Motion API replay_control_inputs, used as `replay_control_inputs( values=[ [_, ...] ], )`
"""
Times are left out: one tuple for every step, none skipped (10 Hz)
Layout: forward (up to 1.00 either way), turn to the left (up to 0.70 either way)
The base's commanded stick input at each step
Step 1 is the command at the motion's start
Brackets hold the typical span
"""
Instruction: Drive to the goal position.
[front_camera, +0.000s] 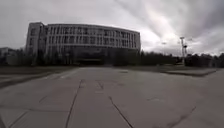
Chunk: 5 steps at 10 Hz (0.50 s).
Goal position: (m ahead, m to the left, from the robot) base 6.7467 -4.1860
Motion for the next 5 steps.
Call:
replay_control_inputs(
  values=[
    [0.7,0.0],
    [0.7,0.0],
    [0.7,0.0],
    [0.7,0.0],
    [0.7,0.0]
  ],
)
